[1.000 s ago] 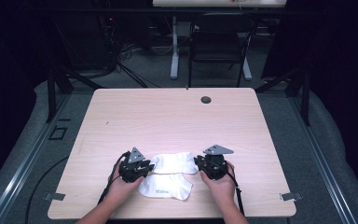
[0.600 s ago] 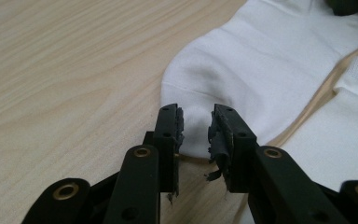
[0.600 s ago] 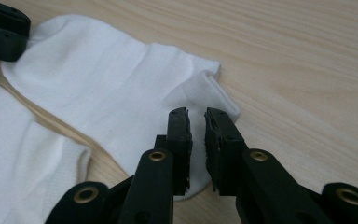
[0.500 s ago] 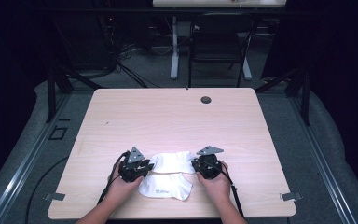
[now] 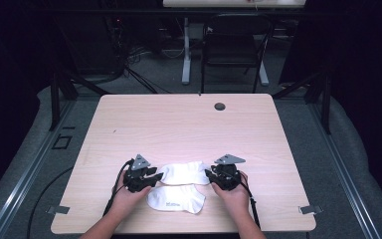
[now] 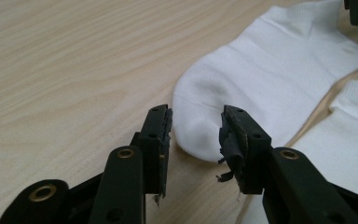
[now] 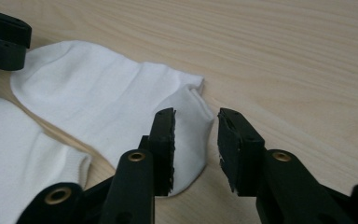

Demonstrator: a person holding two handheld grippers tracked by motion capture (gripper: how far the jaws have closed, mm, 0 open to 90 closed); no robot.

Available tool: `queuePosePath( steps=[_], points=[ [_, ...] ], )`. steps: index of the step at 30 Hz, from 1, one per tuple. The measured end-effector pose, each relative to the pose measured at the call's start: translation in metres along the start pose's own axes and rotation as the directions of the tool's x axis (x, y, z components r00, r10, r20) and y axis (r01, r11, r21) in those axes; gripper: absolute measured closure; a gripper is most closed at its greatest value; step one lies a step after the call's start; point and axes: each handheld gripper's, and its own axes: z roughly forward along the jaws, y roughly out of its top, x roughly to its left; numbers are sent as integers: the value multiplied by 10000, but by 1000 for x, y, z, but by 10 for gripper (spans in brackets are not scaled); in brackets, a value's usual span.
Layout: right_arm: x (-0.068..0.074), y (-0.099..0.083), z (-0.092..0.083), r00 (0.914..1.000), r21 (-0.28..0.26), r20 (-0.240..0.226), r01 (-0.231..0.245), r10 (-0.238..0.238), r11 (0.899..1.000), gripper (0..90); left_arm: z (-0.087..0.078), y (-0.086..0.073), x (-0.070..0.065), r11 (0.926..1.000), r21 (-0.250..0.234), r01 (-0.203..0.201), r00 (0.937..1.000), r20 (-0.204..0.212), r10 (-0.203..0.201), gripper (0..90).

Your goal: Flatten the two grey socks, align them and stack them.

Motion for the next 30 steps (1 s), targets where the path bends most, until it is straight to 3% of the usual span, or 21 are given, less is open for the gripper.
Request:
queuePosePath(
  steps=[7,11,17,21,30],
  points=[
    [-5,4,5,9997,114,-16,-241,241,9996,574,2,12,4,9998,-92,147,9999,18,-147,560],
    [-5,13,5,9999,-62,105,-21,22,10000,582,9,12,6,9995,48,298,9996,-29,-298,560],
    [-9,17,7,9993,55,-75,-377,377,9993,592,17,11,7,9987,408,305,9995,-91,-301,565],
    [-10,12,11,9996,248,34,-294,294,9993,592,20,9,3,9985,543,-43,9998,-180,53,592],
    [-9,3,18,9994,509,-55,-349,353,9981,600,19,8,1,9987,475,-192,9998,-67,196,724]
  ],
)
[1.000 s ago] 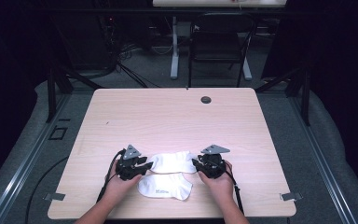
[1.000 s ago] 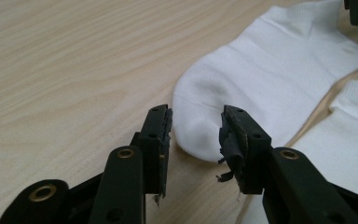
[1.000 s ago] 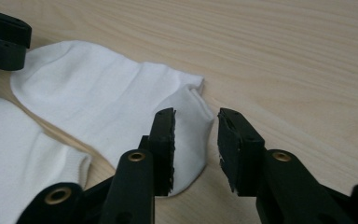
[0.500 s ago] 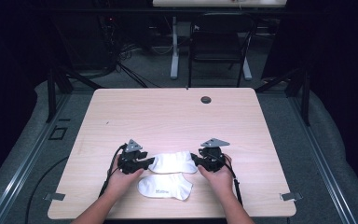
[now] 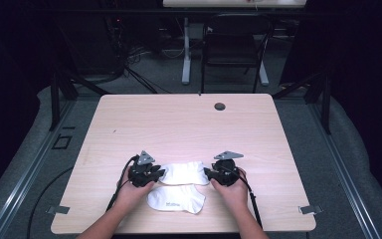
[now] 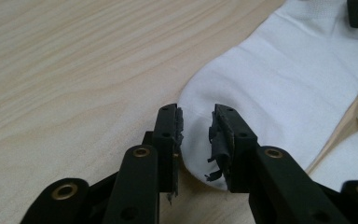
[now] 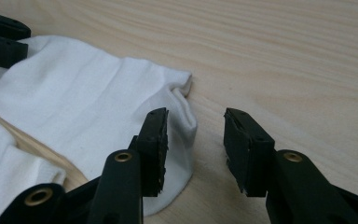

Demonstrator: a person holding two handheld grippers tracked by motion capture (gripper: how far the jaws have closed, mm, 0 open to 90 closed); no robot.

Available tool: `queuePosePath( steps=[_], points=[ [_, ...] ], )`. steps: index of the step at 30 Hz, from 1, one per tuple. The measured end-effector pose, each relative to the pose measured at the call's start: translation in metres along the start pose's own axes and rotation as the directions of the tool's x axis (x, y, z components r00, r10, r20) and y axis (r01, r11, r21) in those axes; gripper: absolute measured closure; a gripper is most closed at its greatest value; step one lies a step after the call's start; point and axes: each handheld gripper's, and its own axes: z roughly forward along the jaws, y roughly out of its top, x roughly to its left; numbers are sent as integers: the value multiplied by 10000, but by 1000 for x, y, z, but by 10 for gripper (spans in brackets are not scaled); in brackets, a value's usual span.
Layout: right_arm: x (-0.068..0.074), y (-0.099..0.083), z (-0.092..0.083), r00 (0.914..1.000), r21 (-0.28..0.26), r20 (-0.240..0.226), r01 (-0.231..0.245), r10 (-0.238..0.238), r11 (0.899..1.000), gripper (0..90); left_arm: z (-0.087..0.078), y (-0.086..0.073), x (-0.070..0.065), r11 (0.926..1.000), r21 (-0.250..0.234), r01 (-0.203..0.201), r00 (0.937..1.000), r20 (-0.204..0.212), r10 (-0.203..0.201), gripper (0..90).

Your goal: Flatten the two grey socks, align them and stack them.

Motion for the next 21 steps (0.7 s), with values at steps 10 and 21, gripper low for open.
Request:
queuePosePath(
  steps=[10,21],
  points=[
    [4,-2,1,9992,252,-339,207,-198,9995,843,0,1,0,10000,69,41,9995,316,-43,856],
    [6,4,-9,9981,-136,-577,223,-231,9997,861,-7,4,1,9994,-253,215,9991,380,-205,887]
  ],
)
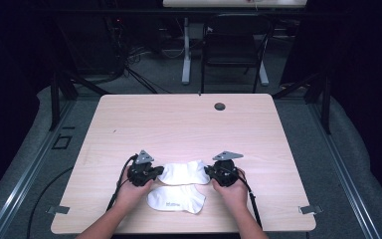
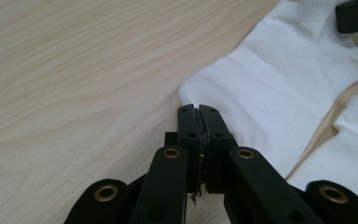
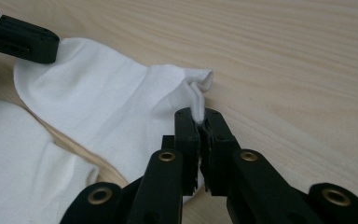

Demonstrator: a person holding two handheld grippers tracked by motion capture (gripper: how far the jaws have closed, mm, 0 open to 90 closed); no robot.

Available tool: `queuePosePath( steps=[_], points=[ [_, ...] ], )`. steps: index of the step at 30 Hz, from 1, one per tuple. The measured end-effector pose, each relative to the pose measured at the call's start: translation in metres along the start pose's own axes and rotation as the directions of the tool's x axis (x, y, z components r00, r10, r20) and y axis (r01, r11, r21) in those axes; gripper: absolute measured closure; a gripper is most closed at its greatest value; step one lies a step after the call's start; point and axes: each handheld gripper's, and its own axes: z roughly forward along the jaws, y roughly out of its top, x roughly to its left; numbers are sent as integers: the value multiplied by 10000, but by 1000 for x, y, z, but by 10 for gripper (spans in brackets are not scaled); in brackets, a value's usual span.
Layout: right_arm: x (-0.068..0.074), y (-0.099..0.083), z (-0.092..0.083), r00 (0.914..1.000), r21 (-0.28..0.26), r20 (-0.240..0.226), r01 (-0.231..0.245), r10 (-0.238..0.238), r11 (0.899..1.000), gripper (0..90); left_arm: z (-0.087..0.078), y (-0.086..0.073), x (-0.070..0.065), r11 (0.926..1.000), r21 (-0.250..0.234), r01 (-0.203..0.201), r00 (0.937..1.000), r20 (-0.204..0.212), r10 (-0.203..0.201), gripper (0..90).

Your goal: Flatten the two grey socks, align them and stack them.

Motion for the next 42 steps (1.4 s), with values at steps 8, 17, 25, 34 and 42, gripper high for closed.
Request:
queuePosePath(
  steps=[8,17,25,34,42],
  points=[
    [3,6,-8,9999,-439,-128,-44,39,9990,862,-9,5,3,9996,-265,28,10000,-24,-28,887],
    [14,14,-21,9993,-654,-198,292,-305,9974,862,-28,12,-5,9987,-434,-276,9996,65,279,887],
    [22,12,-35,9981,-374,-459,391,-408,9985,861,-45,8,-11,9982,-493,-355,9992,184,364,886],
    [40,5,-45,9925,-197,-736,965,-977,9951,861,-60,-4,-20,9984,-446,-334,9986,403,352,886],
    [49,-3,-52,9898,-114,-1018,990,-997,9950,862,-71,-19,-22,9991,-416,-69,9985,543,91,884]
  ],
)
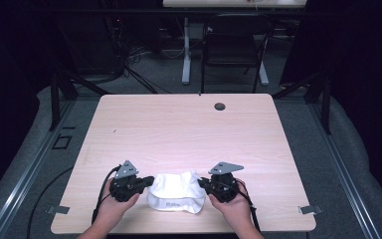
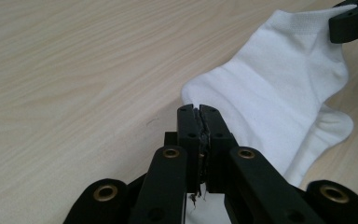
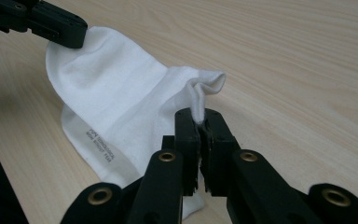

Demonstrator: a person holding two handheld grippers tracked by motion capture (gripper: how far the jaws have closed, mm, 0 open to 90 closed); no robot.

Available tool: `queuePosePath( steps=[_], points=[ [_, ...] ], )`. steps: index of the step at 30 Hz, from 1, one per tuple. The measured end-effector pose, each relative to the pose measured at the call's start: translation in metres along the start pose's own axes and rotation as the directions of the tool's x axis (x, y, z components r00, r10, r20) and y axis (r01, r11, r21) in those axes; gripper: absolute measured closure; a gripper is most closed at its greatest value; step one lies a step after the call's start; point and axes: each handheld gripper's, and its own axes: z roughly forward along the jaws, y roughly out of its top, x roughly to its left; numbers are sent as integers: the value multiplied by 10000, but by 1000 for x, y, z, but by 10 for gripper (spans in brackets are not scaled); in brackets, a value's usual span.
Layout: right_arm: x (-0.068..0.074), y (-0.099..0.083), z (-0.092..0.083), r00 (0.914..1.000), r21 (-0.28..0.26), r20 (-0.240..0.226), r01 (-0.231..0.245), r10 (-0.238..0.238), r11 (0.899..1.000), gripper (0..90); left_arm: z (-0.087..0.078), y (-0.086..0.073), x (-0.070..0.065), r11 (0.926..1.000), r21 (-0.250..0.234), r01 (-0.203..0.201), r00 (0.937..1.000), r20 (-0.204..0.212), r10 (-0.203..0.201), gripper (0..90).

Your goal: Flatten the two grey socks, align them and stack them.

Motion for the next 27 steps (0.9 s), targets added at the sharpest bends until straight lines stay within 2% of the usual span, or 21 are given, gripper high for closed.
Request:
queuePosePath(
  steps=[6,7,12,16,27],
  points=[
    [9,-8,-4,9992,-162,-266,-306,301,9994,862,-7,-5,-6,9999,66,-121,9999,120,120,885],
    [10,-8,-5,9993,-31,-279,-243,242,9997,862,-8,-6,-7,9999,59,-144,9998,129,143,884],
    [16,-14,-8,9991,-57,-340,-249,246,9997,862,-9,-10,-11,9997,26,-235,9996,153,235,884],
    [17,-18,-6,9991,-7,-344,-269,268,9996,862,-6,-14,-11,9999,69,-74,9997,217,73,884],
    [16,-27,2,9988,274,-353,-326,336,9991,862,1,-21,-8,9991,362,-214,9997,110,210,884]
  ],
)
